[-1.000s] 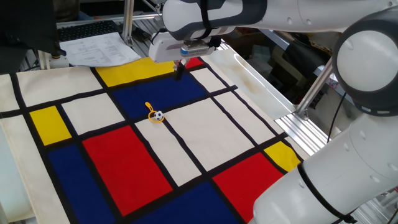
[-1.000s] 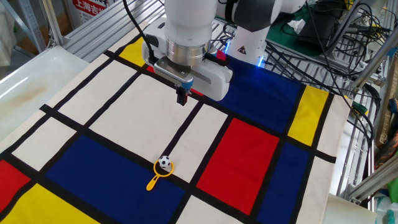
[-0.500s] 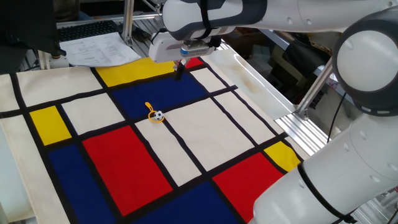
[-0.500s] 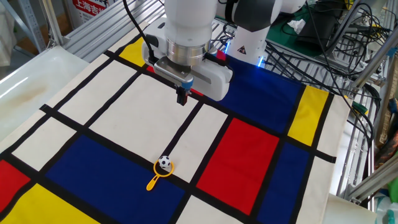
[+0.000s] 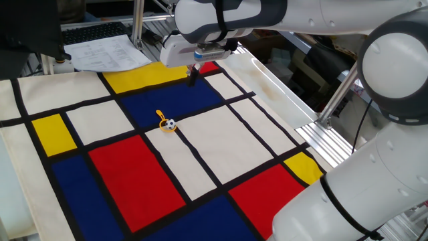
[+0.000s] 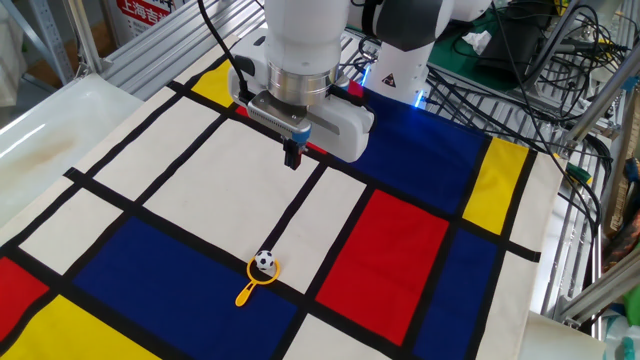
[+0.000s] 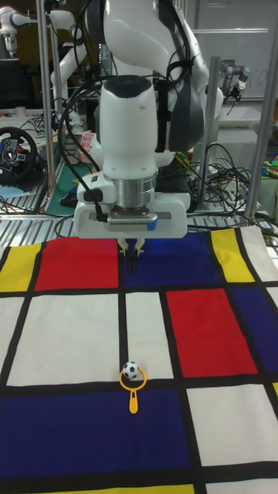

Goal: Remove the bubble ring from the ball

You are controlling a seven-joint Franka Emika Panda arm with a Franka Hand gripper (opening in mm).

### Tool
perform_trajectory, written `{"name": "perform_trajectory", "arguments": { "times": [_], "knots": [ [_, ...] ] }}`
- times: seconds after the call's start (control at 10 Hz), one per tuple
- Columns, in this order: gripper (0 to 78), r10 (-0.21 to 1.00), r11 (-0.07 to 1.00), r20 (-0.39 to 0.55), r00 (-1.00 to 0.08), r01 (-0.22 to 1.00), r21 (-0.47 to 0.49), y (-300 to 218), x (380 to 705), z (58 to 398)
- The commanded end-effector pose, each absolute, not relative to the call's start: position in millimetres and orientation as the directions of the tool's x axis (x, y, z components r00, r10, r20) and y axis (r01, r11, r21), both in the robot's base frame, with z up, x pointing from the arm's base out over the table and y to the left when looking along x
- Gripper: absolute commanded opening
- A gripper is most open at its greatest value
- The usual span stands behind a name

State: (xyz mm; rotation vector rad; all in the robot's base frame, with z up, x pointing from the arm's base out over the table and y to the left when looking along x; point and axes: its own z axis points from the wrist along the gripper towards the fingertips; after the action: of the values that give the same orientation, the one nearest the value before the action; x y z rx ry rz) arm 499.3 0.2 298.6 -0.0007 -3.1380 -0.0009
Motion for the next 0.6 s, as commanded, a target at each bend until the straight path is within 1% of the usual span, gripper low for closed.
{"name": "perform_trajectory", "arguments": {
  "times": [0.1, 0.3, 0.6],
  "knots": [
    [0.0, 0.178, 0.980, 0.040, -0.983, 0.181, 0.083, 0.2, 499.3, 298.6],
    [0.0, 0.149, 0.987, 0.018, -0.989, 0.148, -0.065, 0.2, 499.3, 298.6],
    [0.0, 0.158, 0.987, 0.027, -0.987, 0.157, -0.045, 0.2, 500.3, 298.8]
  ]
}}
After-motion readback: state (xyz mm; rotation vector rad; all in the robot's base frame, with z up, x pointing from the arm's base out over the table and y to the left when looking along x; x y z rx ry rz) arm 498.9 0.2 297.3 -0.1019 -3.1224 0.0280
